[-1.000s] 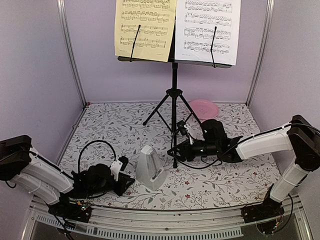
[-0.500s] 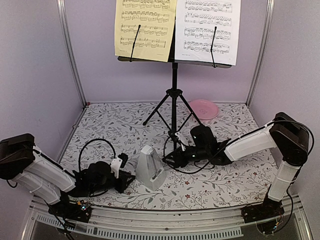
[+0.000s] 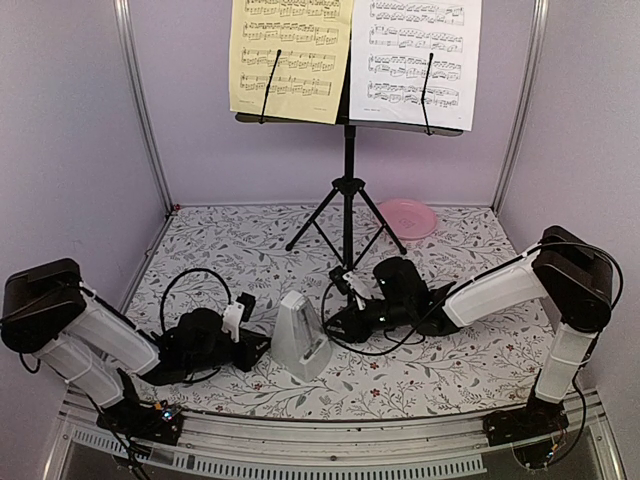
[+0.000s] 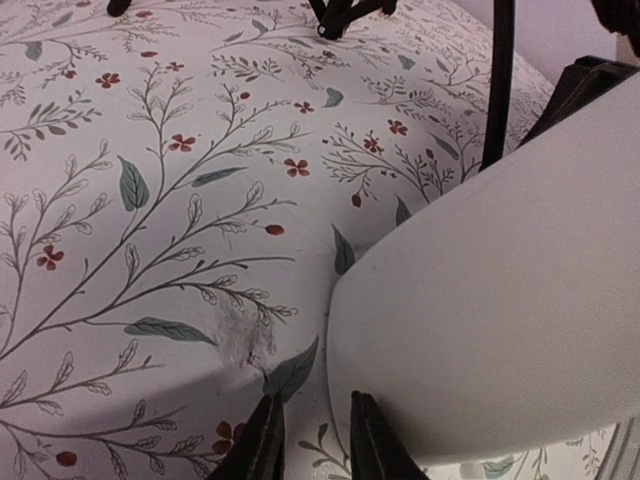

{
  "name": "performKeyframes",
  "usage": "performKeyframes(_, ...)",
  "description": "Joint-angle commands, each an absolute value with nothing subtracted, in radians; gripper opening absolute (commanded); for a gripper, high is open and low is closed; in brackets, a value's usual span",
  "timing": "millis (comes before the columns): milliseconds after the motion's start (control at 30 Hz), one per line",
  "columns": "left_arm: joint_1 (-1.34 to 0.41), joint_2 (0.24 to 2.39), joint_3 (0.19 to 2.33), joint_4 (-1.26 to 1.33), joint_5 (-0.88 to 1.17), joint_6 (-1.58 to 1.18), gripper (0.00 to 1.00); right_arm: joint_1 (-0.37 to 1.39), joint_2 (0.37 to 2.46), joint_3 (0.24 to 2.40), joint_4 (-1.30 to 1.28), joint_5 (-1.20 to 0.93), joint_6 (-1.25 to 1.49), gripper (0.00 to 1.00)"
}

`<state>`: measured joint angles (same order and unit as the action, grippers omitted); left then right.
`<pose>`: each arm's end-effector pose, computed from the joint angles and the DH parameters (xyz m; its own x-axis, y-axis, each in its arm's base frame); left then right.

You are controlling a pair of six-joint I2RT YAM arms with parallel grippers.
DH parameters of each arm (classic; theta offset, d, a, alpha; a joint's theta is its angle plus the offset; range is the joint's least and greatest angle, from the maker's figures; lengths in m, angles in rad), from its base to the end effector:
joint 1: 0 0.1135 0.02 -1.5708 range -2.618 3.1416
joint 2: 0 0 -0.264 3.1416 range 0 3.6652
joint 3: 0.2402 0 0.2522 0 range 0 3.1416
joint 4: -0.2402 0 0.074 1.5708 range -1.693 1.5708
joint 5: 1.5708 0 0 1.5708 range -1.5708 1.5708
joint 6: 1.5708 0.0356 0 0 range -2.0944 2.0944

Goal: Set up the instrument practice props

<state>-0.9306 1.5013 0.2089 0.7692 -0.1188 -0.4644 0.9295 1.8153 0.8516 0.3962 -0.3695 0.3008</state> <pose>0.1356 -0.1750 0.1032 -0.5961 0.0557 -0.8010 0.5235 0.7834 -0.3350 0.2071 0.2988 0.1451 -0.5825 -0.3184 -0.7479 -0.7924 0.4274 0.4353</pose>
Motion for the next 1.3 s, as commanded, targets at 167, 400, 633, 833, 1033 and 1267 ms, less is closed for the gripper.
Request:
performKeyframes(167, -0.990, 1.359, 0.140, 0.613, -0.155, -0.576, 0.24, 0.939, 1.817, 0.855, 0.392, -0.363, 0.301, 0.38)
performKeyframes(400, -1.032, 1.352, 0.162, 0.599, -0.112, -0.587, 0.24, 0.940, 1.816, 0.841, 0.379, -0.349, 0.294, 0.37)
performKeyframes(633, -1.031, 1.453, 0.220, 0.674, -0.107, -0.555, 0.24, 0.959, 1.813, 0.833, 0.370, -0.352, 0.283, 0.36)
performKeyframes(833, -0.982, 1.528, 0.252, 0.746, -0.090, -0.538, 0.24, 0.980, 1.816, 0.825, 0.369, -0.356, 0.284, 0.35)
performKeyframes(1033, -0.911, 1.576, 0.326, 0.754, -0.040, -0.474, 0.25, 1.016, 1.812, 0.810, 0.373, -0.342, 0.313, 0.35)
performKeyframes(1267, -0.848, 1.624, 0.396, 0.754, 0.030, -0.419, 0.26, 1.028, 1.792, 0.784, 0.405, -0.327, 0.376, 0.37)
